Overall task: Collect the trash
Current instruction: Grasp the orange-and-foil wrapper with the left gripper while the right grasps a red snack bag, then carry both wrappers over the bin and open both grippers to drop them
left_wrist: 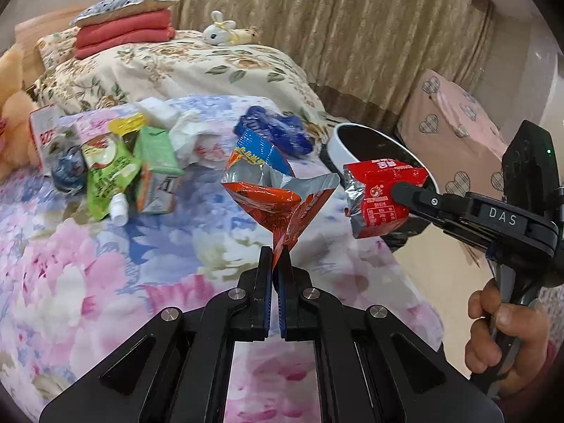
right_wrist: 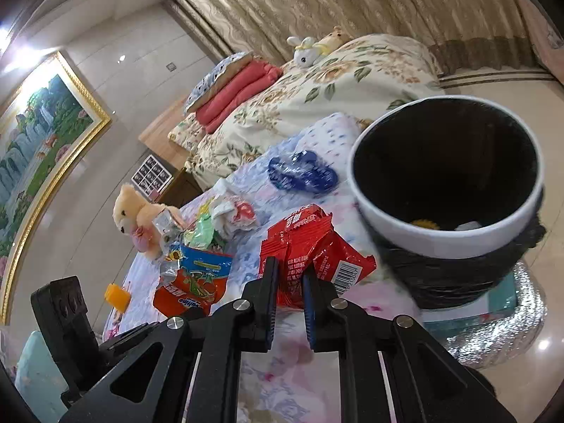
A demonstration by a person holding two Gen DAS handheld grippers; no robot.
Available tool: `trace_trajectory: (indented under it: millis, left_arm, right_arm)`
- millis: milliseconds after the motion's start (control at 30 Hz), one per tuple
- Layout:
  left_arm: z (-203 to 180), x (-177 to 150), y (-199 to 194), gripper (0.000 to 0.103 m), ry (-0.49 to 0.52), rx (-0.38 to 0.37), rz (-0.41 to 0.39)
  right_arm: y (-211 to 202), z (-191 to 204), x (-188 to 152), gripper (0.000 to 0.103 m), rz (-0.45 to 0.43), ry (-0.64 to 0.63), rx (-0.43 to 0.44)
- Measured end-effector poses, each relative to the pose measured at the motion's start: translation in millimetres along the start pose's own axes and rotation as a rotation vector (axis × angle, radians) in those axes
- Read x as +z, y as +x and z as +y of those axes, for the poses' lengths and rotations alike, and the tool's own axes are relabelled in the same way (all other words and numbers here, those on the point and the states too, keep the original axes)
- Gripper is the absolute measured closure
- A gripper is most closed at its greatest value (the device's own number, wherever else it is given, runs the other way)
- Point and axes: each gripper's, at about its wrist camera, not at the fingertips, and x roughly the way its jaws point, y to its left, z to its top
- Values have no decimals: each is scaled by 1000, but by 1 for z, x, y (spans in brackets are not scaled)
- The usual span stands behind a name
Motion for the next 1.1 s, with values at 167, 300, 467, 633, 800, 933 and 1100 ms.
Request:
trace_trajectory:
  millis: [167, 300, 467, 633, 800, 933, 1100]
  left_arm:
    - [-16, 6, 5, 101, 32, -17, 7]
    - [-33, 11, 12, 101, 64, -35, 12]
    - [-48, 19, 19, 101, 88, -61, 20]
    - [-60, 26, 30, 101, 98, -80, 36]
    - [-69, 34, 39, 101, 115, -90, 44]
    - [-75, 40, 46, 101, 126, -96, 50]
    - [-85, 51, 54, 101, 147, -108, 51]
  right_arm:
    - [-17, -14, 5, 90, -36, 16, -27]
    - [-28, -24, 9, 90, -58, 26, -46]
    - [-40, -39, 17, 90, -88, 45, -70]
    - [-47, -52, 26, 90, -108, 61, -97]
    - [-47, -64, 34, 90, -111, 70, -122]
    - [-46, -73, 39, 90, -114, 80, -136]
    - [-43, -80, 46, 90, -116, 86, -146]
